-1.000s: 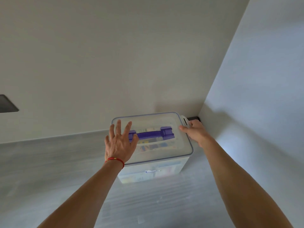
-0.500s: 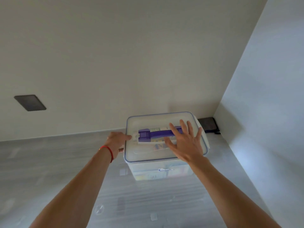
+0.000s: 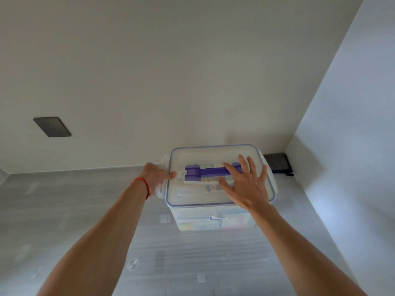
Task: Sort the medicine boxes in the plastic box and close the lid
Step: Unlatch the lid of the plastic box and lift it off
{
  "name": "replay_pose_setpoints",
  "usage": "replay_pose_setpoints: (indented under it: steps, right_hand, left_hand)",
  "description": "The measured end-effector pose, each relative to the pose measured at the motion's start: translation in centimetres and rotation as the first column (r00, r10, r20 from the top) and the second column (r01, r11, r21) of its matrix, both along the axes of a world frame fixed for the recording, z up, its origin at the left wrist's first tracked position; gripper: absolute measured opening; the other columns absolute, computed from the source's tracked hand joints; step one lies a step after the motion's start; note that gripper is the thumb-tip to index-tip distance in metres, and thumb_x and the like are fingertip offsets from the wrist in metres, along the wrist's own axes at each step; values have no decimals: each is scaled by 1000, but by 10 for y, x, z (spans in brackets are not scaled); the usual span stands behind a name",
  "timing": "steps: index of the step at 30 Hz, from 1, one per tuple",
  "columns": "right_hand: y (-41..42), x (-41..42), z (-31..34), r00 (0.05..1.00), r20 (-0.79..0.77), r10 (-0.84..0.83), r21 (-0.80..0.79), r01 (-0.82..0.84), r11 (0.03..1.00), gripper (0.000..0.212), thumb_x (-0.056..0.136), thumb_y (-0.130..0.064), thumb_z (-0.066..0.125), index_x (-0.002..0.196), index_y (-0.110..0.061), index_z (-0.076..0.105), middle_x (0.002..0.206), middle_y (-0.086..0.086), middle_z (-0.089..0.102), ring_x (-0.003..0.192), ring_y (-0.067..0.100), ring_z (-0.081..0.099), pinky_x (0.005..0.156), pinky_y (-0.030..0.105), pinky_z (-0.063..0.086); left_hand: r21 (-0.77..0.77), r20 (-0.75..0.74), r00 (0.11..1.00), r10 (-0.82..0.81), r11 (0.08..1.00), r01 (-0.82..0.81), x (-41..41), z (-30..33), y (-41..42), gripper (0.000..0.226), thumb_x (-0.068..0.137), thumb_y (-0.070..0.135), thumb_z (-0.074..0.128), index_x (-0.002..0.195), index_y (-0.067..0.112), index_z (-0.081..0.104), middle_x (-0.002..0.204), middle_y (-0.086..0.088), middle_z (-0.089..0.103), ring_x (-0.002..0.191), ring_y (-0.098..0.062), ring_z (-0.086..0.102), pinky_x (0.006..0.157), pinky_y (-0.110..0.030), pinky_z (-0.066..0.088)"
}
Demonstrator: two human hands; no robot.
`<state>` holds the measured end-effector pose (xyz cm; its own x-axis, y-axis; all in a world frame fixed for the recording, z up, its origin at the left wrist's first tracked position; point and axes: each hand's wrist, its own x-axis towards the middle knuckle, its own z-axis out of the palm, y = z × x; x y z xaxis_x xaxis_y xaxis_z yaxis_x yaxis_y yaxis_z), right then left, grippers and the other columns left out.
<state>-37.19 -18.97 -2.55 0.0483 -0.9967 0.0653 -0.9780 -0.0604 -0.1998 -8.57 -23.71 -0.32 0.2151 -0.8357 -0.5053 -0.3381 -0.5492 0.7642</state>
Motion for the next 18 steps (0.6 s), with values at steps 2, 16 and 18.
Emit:
replay_pose_setpoints:
  steps: [2,16,18]
  right_hand:
    - [-1,-1,0,1000,-5,4,9,-4,1000,71,89,-78,16,150,-48,36,171,4,13,158,31,5,120,70,3]
    - [63,-18,-3,895,-273,352,-190,-409,893,81,86,-56,68,154,-23,40,151,16,43,139,34,45,116,57,35]
    - [67,-22,-1,888,-325,324,-208,-402,892,83,81,-46,78,153,-22,44,148,20,48,135,36,51,112,58,41]
  left_hand:
    - [-84,196,980,-23,996,40,-2,7,-3,31,70,22,89,71,9,60,66,-2,63,62,-20,60,60,-26,45]
    - [-247,920,341,-195,387,888,-70,-14,116,64,79,56,70,137,33,57,145,-3,54,135,-32,49,108,-58,39]
    - [-115,948,226,-224,420,900,-78,-16,117,80,74,48,80,145,30,49,149,-6,51,138,-35,47,107,-62,41]
